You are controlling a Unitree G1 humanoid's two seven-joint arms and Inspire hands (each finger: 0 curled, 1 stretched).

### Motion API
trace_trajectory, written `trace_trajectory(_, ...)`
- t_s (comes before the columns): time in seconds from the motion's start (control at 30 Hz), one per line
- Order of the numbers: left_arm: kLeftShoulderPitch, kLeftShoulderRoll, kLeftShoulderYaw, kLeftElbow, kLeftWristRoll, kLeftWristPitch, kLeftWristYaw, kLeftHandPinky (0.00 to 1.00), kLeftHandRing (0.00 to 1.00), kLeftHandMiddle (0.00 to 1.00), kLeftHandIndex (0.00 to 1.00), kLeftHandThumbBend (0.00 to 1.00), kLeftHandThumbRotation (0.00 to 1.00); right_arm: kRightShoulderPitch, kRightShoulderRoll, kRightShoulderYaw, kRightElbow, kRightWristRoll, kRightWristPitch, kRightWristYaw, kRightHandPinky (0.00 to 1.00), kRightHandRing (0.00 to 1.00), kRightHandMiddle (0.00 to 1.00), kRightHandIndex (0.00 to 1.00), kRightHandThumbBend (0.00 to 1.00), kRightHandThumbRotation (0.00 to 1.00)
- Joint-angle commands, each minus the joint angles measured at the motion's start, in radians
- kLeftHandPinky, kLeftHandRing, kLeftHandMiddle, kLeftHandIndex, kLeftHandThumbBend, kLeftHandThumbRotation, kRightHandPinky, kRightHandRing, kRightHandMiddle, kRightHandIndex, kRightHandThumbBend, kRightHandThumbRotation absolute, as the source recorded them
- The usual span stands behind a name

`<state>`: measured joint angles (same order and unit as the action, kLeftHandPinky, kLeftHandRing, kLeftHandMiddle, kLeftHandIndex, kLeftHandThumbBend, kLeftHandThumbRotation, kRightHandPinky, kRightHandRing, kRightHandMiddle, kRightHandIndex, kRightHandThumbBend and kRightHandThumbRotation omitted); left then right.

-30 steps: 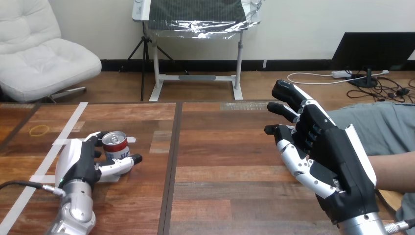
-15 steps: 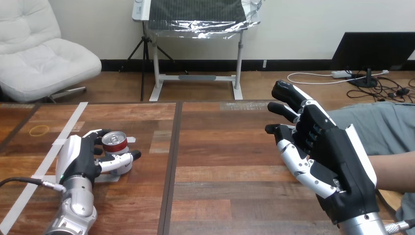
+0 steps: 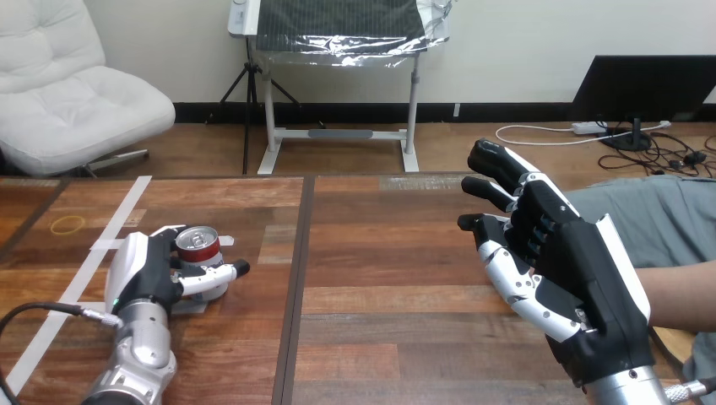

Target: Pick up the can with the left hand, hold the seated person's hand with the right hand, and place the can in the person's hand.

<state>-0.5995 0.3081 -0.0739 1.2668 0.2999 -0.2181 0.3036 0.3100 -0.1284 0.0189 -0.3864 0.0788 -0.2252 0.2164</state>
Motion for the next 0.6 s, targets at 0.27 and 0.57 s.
trace_trajectory(0.27, -0.104, -0.011, -0.006, 0.006, 0.005, 0.007, -0.004, 0.7, 0.77, 0.8, 0.78, 0.82, 0.28, -0.046, -0.012, -0.012, -0.042, 0.006, -0.006, 0.001, 0.72, 0.85, 0.89, 0.87, 0.23, 0.16)
trace_trajectory(0.57, -0.107, -0.011, -0.01, 0.01, 0.009, 0.008, -0.013, 0.71, 0.78, 0.8, 0.78, 0.83, 0.29, -0.041, -0.01, -0.011, -0.045, 0.006, -0.005, 0.0, 0.72, 0.86, 0.89, 0.87, 0.23, 0.15)
